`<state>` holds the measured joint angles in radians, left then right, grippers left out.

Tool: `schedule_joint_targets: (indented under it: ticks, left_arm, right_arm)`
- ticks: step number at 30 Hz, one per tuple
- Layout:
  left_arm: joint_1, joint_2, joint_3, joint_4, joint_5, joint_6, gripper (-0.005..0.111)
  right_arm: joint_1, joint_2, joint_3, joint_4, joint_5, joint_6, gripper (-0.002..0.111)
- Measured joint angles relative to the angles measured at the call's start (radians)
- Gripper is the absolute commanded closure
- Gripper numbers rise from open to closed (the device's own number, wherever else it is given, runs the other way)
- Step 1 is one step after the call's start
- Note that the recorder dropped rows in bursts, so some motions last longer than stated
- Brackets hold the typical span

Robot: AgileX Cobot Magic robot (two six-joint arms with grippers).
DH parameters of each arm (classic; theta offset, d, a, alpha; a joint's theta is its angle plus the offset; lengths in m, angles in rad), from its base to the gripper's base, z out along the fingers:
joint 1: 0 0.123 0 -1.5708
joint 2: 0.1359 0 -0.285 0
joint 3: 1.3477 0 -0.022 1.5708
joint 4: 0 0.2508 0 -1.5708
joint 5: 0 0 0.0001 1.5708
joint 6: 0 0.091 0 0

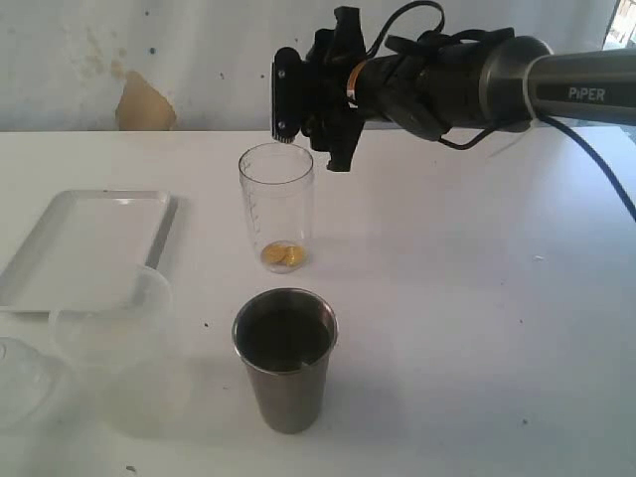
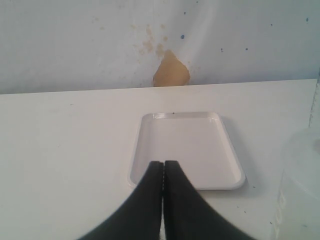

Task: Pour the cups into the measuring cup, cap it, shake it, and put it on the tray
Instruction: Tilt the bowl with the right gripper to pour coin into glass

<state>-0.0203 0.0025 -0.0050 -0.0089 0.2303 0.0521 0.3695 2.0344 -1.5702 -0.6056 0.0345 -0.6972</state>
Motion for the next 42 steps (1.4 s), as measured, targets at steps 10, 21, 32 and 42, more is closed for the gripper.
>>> schedule_joint_targets:
  ticks: [10, 21, 32, 42]
  left_arm:
    - [0.000, 0.000, 0.000, 0.000, 0.000, 0.000, 0.106]
    - [0.000, 0.000, 0.000, 0.000, 0.000, 0.000, 0.106]
    - [0.000, 0.000, 0.000, 0.000, 0.000, 0.000, 0.106]
    - [0.000, 0.000, 0.000, 0.000, 0.000, 0.000, 0.106]
  right_arm:
    - [0.000, 0.000, 0.000, 0.000, -0.017, -0.078, 0.108]
    - [0.010, 0.000, 0.000, 0.000, -0.035, -0.279, 0.108]
    - [0.021, 0.000, 0.000, 0.000, -0.035, -0.395, 0.108]
    - [0.030, 0.000, 0.000, 0.000, -0.035, -0.520, 0.108]
